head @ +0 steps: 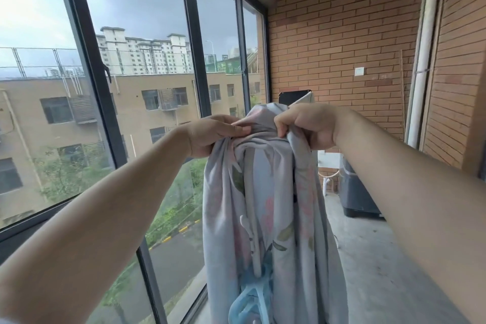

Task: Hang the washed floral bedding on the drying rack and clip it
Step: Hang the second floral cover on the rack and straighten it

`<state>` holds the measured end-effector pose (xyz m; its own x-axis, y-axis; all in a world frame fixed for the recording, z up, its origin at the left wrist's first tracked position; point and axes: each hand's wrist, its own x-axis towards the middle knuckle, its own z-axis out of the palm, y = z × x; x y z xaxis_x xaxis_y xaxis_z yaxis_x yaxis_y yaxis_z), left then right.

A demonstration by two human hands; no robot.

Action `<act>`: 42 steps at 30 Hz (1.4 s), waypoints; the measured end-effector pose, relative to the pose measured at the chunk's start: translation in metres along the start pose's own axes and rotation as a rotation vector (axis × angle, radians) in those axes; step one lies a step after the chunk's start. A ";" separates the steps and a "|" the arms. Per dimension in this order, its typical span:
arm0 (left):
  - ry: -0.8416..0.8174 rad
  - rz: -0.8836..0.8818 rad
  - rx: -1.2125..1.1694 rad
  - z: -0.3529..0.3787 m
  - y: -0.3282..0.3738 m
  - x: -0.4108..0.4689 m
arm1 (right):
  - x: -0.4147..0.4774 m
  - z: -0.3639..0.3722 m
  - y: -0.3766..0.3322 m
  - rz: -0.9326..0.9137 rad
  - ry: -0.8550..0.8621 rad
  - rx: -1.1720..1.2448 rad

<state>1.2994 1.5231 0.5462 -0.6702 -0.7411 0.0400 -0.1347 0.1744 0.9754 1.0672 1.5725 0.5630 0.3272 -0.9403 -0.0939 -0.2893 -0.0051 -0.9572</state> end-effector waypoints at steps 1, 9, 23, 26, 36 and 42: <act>-0.014 0.009 -0.008 0.000 -0.001 -0.002 | -0.002 0.001 0.001 0.007 -0.002 0.004; -0.097 0.046 -0.064 -0.010 -0.014 -0.017 | 0.001 0.016 0.006 0.027 -0.069 -0.011; -0.284 0.035 -0.103 -0.016 -0.023 -0.017 | 0.018 0.026 0.014 -0.076 -0.243 0.138; -0.265 0.028 -0.198 -0.019 -0.023 -0.008 | 0.025 0.024 0.014 -0.133 -0.296 0.182; -0.036 0.113 -0.206 -0.043 -0.022 0.034 | 0.069 0.006 0.005 -0.133 -0.004 0.083; -0.093 0.116 -0.177 -0.042 -0.016 0.071 | 0.093 -0.020 -0.001 -0.087 0.092 0.029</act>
<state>1.2843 1.4403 0.5420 -0.7391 -0.6584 0.1423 0.0721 0.1326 0.9885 1.0798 1.4779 0.5603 0.2657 -0.9640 0.0136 -0.2368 -0.0789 -0.9684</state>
